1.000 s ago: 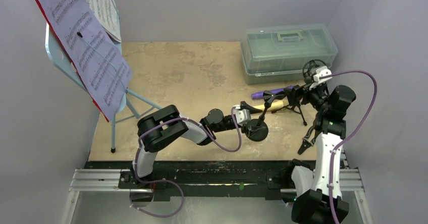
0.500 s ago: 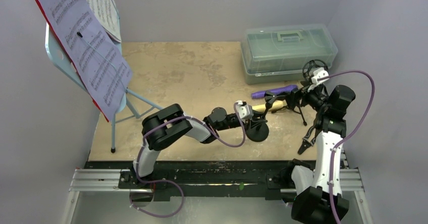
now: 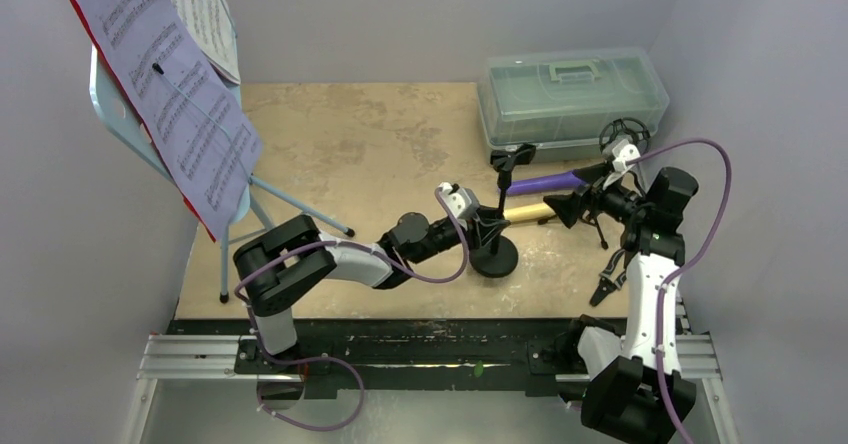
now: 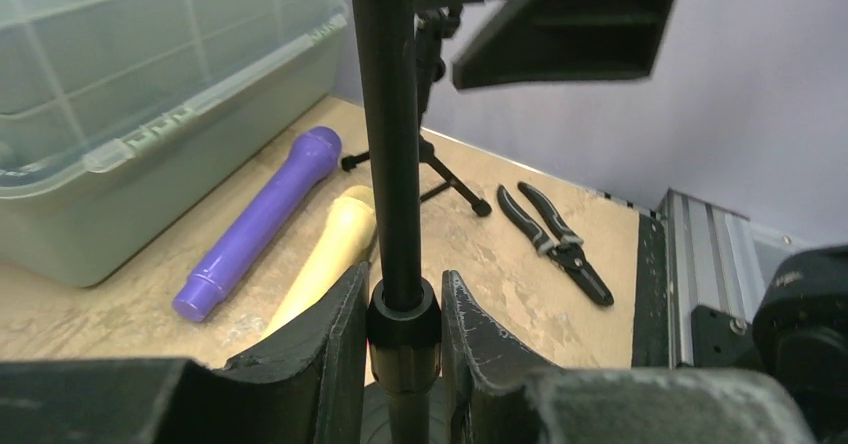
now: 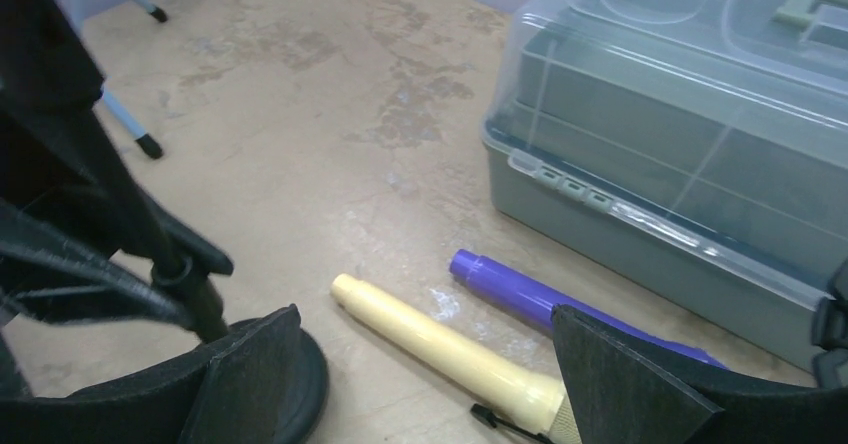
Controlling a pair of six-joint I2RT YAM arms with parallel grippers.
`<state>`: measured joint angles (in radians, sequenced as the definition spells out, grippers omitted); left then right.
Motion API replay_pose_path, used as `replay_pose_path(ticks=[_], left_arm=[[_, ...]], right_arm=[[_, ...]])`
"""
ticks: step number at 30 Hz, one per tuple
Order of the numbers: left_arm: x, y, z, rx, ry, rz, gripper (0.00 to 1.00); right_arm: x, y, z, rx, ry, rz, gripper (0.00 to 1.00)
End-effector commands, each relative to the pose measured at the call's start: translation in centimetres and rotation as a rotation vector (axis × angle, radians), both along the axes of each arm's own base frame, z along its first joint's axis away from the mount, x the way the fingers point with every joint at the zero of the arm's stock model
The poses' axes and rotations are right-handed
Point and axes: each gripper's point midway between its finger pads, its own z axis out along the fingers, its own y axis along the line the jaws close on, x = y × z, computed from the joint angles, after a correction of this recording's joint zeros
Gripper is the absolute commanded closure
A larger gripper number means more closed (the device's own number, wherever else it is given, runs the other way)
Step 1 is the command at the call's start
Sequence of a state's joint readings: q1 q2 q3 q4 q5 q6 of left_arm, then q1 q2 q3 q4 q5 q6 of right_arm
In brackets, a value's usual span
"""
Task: Pack up the instrument practice props
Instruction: Pick up the microphone stand at the center of the board.
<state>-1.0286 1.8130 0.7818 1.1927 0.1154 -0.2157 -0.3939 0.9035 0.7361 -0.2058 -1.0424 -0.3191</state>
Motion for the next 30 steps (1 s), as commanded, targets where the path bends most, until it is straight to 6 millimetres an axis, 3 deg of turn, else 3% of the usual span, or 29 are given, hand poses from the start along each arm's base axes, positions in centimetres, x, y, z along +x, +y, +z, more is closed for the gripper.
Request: replay_pose_path(ticks=[1,6,12,23,28,30], left_arm=[[1.2,1.9,7.6,-0.227,-0.004,0.109,1.0],[2.0,2.9,10.7,-0.373,0.045,0.159,1.0],[2.1,2.3,13.8,-0.519,0.08,0.124,1.0],[0.9,1.6,17.0,-0.664,0.097,0.052,1.0],[0.5,1.3,16.9,-0.686,0.119,0.026,1.0],[0.4,1.2,16.7,-0.691,0.125,0.021,1.0]], right_arm=[[-1.9,2.8,0.3,0.054,-0.021,0.182,0.01],[-3.2,5.5,-0.2,0.092,-0.005,0.322,0.01],[-4.8,8.4,-1.0,0.127,0.022,0.48,0.01],[-4.5,9.7,-2.5,0.113,0.074,0.51,0.03],[-4.9,10.1,-2.3,0.116,0.067,0.54,0.27],[-5.0,10.2,-2.1,0.116,0.062,0.55,0.46]])
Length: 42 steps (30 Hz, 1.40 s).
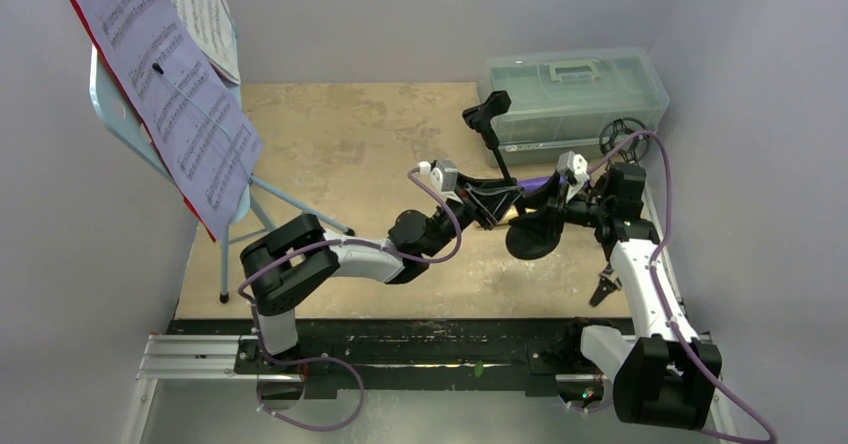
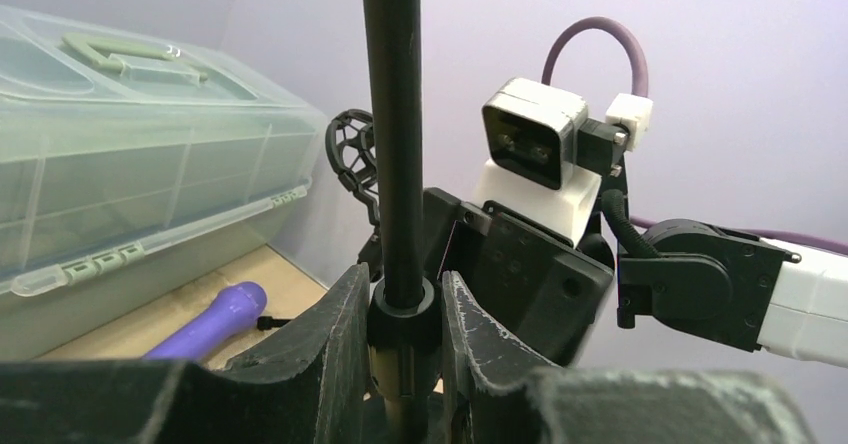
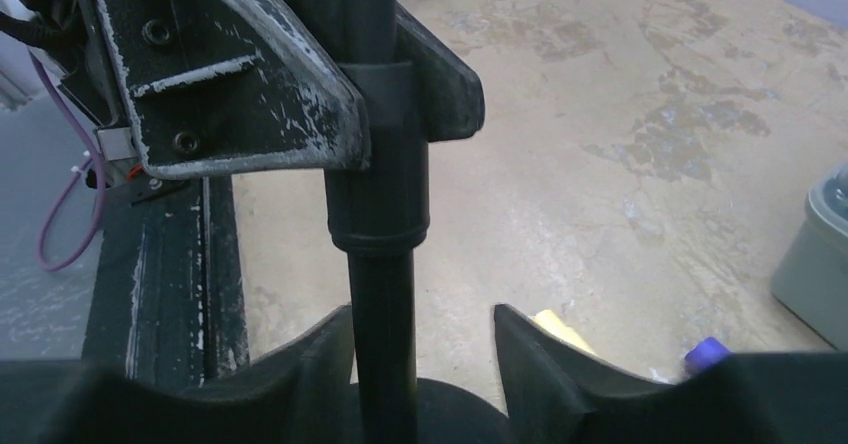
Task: Pack up the instrument practice props
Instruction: Pick up the microphone stand at the center of the board.
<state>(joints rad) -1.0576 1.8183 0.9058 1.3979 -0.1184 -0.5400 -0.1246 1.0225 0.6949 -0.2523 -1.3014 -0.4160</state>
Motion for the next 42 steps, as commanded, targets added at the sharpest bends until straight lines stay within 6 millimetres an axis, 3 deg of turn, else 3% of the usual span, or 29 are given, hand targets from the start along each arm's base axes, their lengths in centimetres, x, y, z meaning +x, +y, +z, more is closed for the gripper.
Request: replay_pose_path(ticks=[1,5,7,9,12,13,14,15,18,22,32,40,42], left_arm=[[-1.2,1.3,6.0,-0.224,-0.066,-0.036,1.0],[-1.5,1.4,6.0,-0.228,-0.078,-0.05,1.0],[-2.0,1.7,6.0,-0.236,-0.089,-0.074,1.0],[-2.4,2.5,5.7,-0.257,-0.097,-0.114,0.81],[-3.1,4.0,4.1,-0.273,-0.083,-0.206,0.36],[-3.3,4.1,3.5,-0.243,-0.096,-0.242,0.29],[-3.9,4.0,2.9,-0.201,-0.13,-0.288,0.14],[-4.2,4.1,2.4,-0.166,-0.159,-0.317,0.06],[-4.3,4.7,1.1,-0.102,-0.198,-0.344,0.0],[-5.0,4.5,1.2,-0.059,-0.295,-0.354,0.0],[-6.7,2.8,4.2,-0.088,-0.44,-0.404,0.08],[-6.0,2.0,4.7,-0.125,-0.4,-0.416,0.45],[-5.8,2.1,4.9,-0.133,-0.39,-0.405,0.59]], right_arm=[[-0.4,0.4,0.8,0.008,-0.033,0.039,0.59],[-0.9,0.5,1.3,0.007,-0.052,0.064,1.0],[-1.3,0.7,1.6,0.016,-0.058,0.085,1.0],[-1.9,0.9,2.1,0.031,-0.066,0.109,1.0],[-2.6,1.2,2.6,0.058,-0.073,0.142,1.0],[-2.8,1.2,2.8,0.063,-0.079,0.149,1.0],[-3.0,1.3,2.8,0.067,-0.086,0.156,1.0],[-3.2,1.3,2.8,0.07,-0.091,0.162,1.0],[-3.7,1.4,2.9,0.078,-0.107,0.177,1.0],[-4.2,1.6,2.6,0.081,-0.141,0.193,1.0],[-4.1,1.5,2.2,0.08,-0.136,0.189,1.0],[-4.2,1.5,2.1,0.08,-0.131,0.188,1.0],[-4.1,1.5,2.0,0.078,-0.131,0.185,1.0]])
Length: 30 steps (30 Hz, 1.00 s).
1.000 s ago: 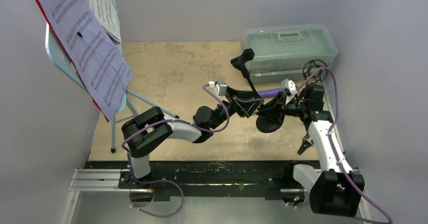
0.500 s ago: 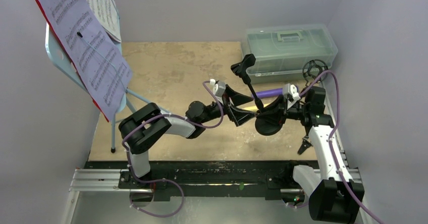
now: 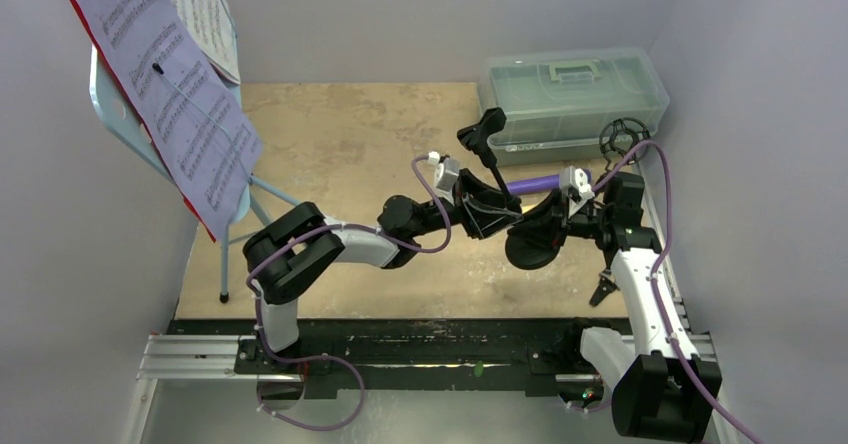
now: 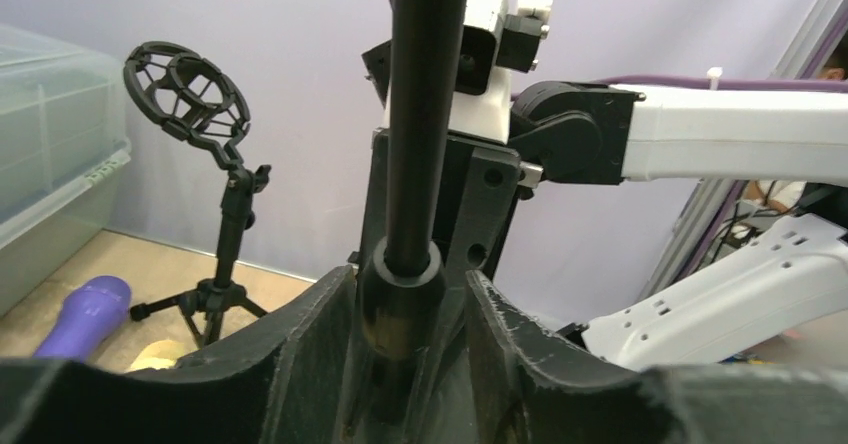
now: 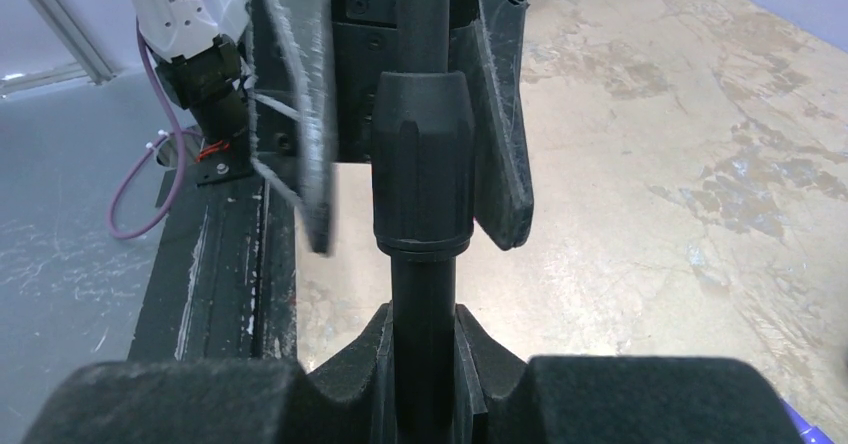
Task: Pack up the instrument practice props
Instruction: Pick up the microphone stand at the center of the board, then unscrew the knob on the music stand.
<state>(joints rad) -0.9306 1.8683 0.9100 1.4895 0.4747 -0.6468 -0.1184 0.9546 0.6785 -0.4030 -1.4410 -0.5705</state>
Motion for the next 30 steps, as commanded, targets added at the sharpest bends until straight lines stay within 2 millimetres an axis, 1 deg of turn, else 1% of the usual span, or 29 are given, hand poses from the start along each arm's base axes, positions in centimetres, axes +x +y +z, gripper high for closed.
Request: replay_pose_path(ticks=[1,4,7,11,13,14,15,17,18,21,25,28,29,30], left_arm=[[-1.4,2.5,6.5,-0.262,-0.154,0.008,0.7],[-1.2,2.5,6.7,-0.272,-0.126,0.007,1.0],[-1.1,2.7,6.8,-0.285,-0.065,0.01,1.0],[-1.0,2.9,6.8,-0.324,0.061,0.089,1.0],[-0.2,2.7,6.0,-0.318,0.172,0.193,1.0],[-0.3,2.2,5.6,-0.304,0.234,0.245,1.0],[0.9,2.1,5.0,-0.289,0.326,0.35,1.0],[1.9,1.4,4.1,-0.227,0.449,0.483,1.0],[2.4,1.3,3.8,-0.2,0.504,0.55,1.0],[3.1,0.7,4.2,-0.141,0.601,0.664,1.0],[3.2,-0.7,4.3,-0.061,0.631,0.701,1.0],[2.9,-0.6,4.2,-0.055,0.608,0.685,1.0],[2.7,-0.3,4.5,-0.06,0.589,0.679,0.96],[2.5,0.1,4.6,-0.063,0.57,0.676,0.86]], right_arm=[[-0.4,0.3,1.2,0.026,-0.07,0.045,1.0],[0.0,0.2,1.0,0.012,-0.069,0.029,1.0],[0.9,-0.2,0.5,-0.028,-0.073,-0.021,1.0],[3.0,-1.3,-0.3,-0.11,-0.087,-0.133,1.0],[4.1,-1.9,-0.6,-0.131,-0.079,-0.197,1.0],[4.7,-2.2,-0.7,-0.14,-0.074,-0.229,1.0],[5.3,-2.6,-0.9,-0.155,-0.068,-0.27,1.0],[5.9,-3.0,-1.1,-0.171,-0.072,-0.309,1.0],[6.2,-3.2,-1.2,-0.176,-0.07,-0.322,1.0],[6.6,-3.5,-1.2,-0.186,-0.072,-0.35,1.0],[6.7,-3.6,-1.2,-0.187,-0.074,-0.356,1.0],[6.6,-3.4,-1.1,-0.18,-0.07,-0.346,1.0],[6.4,-3.2,-1.0,-0.174,-0.068,-0.331,1.0],[6.0,-3.0,-0.9,-0.169,-0.069,-0.31,1.0]])
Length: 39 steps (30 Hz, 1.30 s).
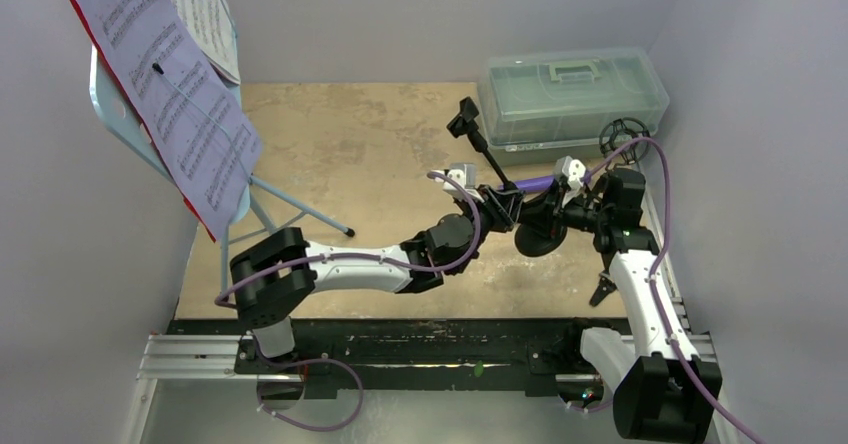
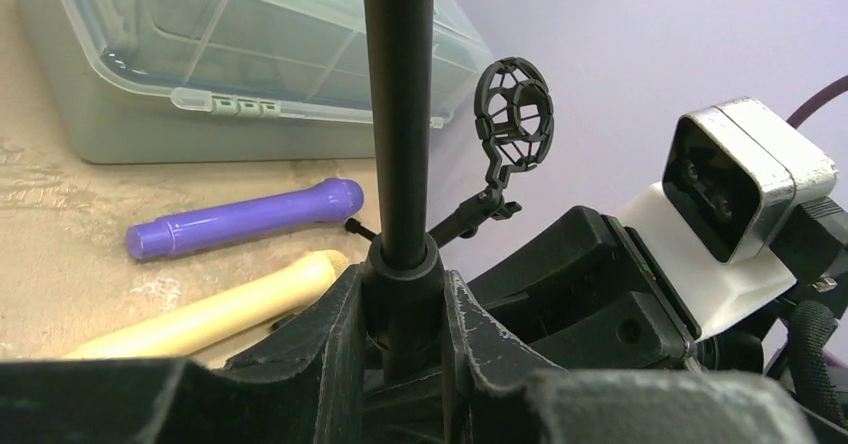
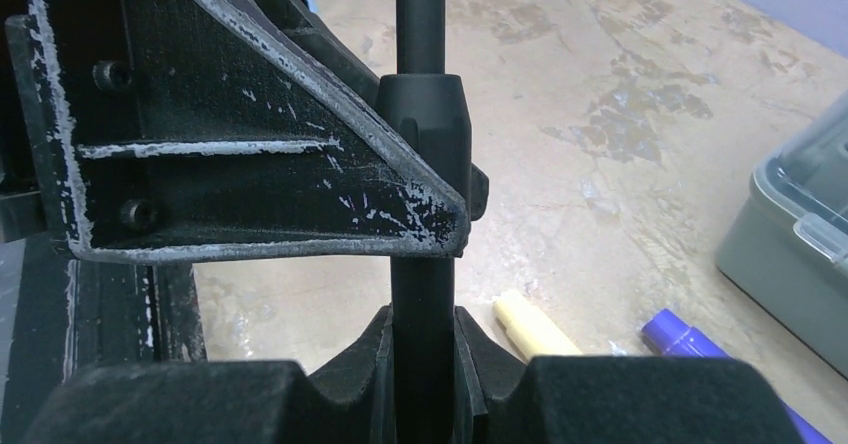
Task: Pack up the instrument practice props
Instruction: Unscrew the knob on the music stand.
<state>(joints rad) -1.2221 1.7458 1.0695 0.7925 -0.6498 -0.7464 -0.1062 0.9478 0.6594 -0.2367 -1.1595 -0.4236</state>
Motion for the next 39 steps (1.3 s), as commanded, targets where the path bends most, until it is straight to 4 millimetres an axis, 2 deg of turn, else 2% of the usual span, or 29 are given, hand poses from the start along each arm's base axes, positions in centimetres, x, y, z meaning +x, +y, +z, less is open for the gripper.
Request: replay_pose_path(ticks=[1,3,5,7,8,11,12,14,16,20,27,33,36,39], left_arm=[[-2.4,1.4,6.8,-0.155,-0.077,-0.045,0.74],[-3.1,2.6,7.1,-0.152,-0.132,-0.065,0.49],[-4.1,3.9,7.6,-0.165,-0.216,-0.118,0.29],[-5.5,5.5,7.8,-0.202,-0.313,-0.209,0.17],[-6.3,6.3,8.1,-0.25,-0.37,-0.279,0.16],[-7.8,8.7,8.0,-0.402,-0.46,-0.483,0.15],[-7.7,9.2,7.6,-0.434,-0.467,-0.506,0.17],[-7.8,8.2,5.4,-0.395,-0.446,-0.611,0.18],[-7.8,7.3,4.2,-0.341,-0.474,-0.648,0.18],[-7.0,6.5,3.1,-0.278,-0.52,-0.623,0.15],[-6.3,5.5,4.8,-0.281,-0.601,-0.602,0.13],[-4.8,4.6,5.8,-0.29,-0.639,-0.546,0.13],[-4.4,4.3,6.0,-0.294,-0.643,-0.531,0.19],[-4.0,4.2,6.0,-0.302,-0.631,-0.518,0.29]], right_arm=[[1.3,-0.8,0.9,-0.038,-0.072,-0.039,1.0],[0.6,-0.3,1.3,-0.023,-0.083,0.011,1.0],[0.0,0.0,1.4,-0.016,-0.089,0.041,1.0],[-0.3,0.1,1.5,-0.012,-0.095,0.064,1.0],[-0.5,0.2,1.5,-0.013,-0.099,0.075,1.0],[-1.0,0.4,1.6,-0.016,-0.113,0.108,1.0],[-1.3,0.5,1.5,-0.012,-0.114,0.124,1.0],[-1.8,0.8,1.5,-0.001,-0.117,0.154,1.0],[-2.1,0.9,1.5,0.001,-0.121,0.168,1.0],[-2.3,0.9,1.4,0.004,-0.119,0.176,1.0],[-2.3,0.9,1.2,0.006,-0.11,0.179,1.0],[-2.4,1.0,1.2,0.008,-0.11,0.185,1.0],[-2.4,1.0,1.2,0.007,-0.11,0.186,1.0],[-2.4,1.0,1.1,0.007,-0.109,0.186,1.0]])
